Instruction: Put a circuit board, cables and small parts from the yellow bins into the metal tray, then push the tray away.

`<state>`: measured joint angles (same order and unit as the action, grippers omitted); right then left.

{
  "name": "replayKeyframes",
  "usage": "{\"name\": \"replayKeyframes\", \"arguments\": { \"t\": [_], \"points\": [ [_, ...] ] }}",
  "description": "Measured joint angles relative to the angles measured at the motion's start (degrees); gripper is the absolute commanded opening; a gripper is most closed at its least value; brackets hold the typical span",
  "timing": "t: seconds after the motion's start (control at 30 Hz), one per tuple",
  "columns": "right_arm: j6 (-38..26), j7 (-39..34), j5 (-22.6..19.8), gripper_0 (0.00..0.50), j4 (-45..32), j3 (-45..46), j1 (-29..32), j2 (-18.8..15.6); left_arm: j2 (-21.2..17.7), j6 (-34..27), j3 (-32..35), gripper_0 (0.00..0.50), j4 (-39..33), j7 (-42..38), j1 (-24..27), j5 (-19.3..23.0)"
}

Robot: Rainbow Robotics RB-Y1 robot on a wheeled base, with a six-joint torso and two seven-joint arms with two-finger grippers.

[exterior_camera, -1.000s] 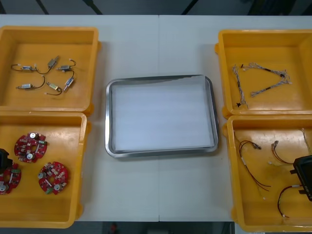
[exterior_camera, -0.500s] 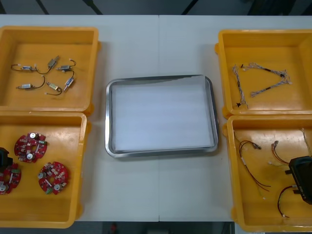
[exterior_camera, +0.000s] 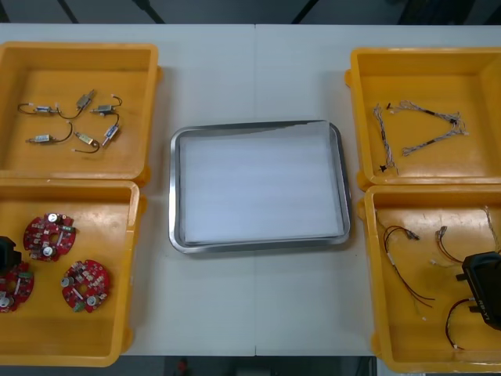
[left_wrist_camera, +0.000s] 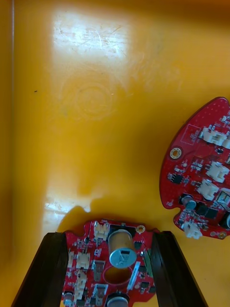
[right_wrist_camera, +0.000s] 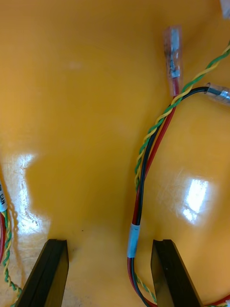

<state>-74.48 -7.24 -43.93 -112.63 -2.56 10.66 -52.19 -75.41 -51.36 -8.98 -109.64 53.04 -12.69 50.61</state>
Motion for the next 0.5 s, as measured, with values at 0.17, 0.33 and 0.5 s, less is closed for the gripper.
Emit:
{"name": "replayKeyframes", "arguments": {
  "t": [0.17,0.33,0.5],
  "points": [
    [0.04,0.00,0.01,0.500,0.00,0.00,0.03,0.00,0.03,1.28,-1.78,0.500,1.28,0.00,0.62,-0.02],
    [0.37,0.00,0.18,0.500,0.08,0.01,0.19,0.30,0.05,1.29,-1.78,0.500,1.32,0.00,0.62,-0.01],
    [1.12,0.00,0.47,0.500,0.28,0.02,0.38,0.53,0.07,1.29,-1.78,0.500,1.36,0.00,0.62,0.12]
  ]
}}
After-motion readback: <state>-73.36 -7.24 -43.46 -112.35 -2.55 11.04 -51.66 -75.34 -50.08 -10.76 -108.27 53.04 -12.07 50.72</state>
